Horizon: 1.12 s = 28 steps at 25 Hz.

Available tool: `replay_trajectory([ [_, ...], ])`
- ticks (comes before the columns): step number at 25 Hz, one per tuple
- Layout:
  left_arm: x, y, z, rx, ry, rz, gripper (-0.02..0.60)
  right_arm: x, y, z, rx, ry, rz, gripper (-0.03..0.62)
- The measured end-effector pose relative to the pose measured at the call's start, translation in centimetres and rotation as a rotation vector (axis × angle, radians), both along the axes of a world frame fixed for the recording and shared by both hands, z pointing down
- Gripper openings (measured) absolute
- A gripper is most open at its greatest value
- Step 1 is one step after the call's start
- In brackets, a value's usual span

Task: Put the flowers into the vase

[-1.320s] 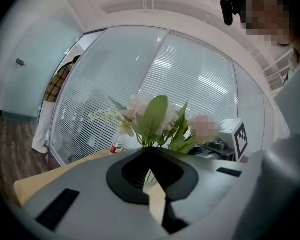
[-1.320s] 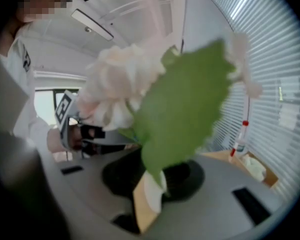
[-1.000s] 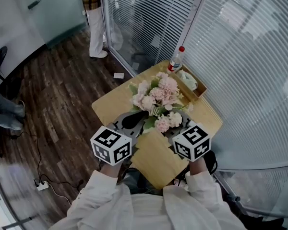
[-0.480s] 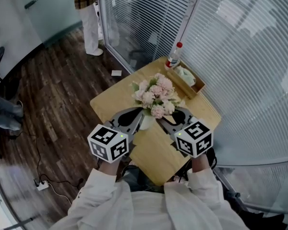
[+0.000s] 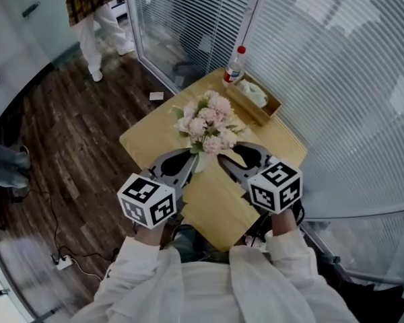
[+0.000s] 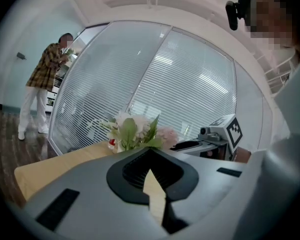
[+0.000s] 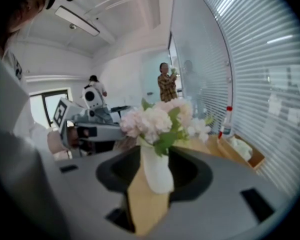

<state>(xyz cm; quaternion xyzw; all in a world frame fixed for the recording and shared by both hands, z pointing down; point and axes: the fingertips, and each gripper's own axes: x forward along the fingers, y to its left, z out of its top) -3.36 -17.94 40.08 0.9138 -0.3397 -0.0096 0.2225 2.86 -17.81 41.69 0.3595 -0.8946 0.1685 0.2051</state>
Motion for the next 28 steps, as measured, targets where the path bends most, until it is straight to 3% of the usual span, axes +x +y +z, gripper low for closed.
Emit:
replay_trajectory([
  [14,4.3,3.2,1.2,-0.023,-0.048,0.15,0.009,0.7,3.7,-1.1,0.069,-0.143,-0.015,0.152],
  [16,4.4,3.3,1.0,-0.009,-0.054,0.149,0.009,0.5,4.2,-1.2,0.073,-0.148,-0.031,0.13],
  [19,4.6,3.6,1.1,0.004,-0.075,0.157,0.009,0.3,4.8,-1.3,0.091,-0.164,-0.033,0.036],
  [23,4.7,4.1,1.4,-0.003,-0.084,0.166,0.009,0.3,5.1,-1.8,0.101,-0.184,-0.046,0.014],
  [28,4.5,4.2,1.4,0.0,-0.072,0.146,0.009,-0.3,5.3,-2.1,0.094,-0.116,-0.111,0.012],
])
